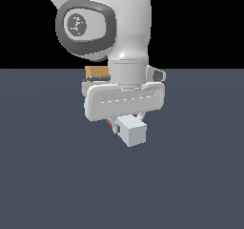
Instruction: Insert the peg into the horizontal hole in a box.
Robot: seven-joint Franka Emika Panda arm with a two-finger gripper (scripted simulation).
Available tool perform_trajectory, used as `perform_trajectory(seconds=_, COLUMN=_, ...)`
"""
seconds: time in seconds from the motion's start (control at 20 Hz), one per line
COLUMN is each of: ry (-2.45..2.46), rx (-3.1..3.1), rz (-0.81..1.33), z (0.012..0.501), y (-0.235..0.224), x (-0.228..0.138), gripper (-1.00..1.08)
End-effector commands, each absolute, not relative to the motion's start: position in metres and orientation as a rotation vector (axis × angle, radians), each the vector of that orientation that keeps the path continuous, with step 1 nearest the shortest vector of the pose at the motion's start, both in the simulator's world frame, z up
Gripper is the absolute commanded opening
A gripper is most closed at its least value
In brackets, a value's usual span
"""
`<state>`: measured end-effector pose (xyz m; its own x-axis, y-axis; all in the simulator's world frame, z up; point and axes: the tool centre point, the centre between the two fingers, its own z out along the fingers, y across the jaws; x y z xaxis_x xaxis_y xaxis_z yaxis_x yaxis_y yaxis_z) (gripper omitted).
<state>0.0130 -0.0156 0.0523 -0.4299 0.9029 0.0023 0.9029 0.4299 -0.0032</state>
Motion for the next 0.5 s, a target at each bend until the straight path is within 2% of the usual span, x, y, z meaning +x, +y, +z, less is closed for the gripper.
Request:
perform_trajectory(seconds=0.0, ry=-2.629, rx=-1.72, rz=-0.001, z=0.057, y=-0.008, x=0.014, gripper=-1.0)
perform_trajectory(seconds=0.45, ry=-2.583, rx=-1.788, rz=0.0, z=0.062, y=0.007, x=0.015, gripper=-1.0)
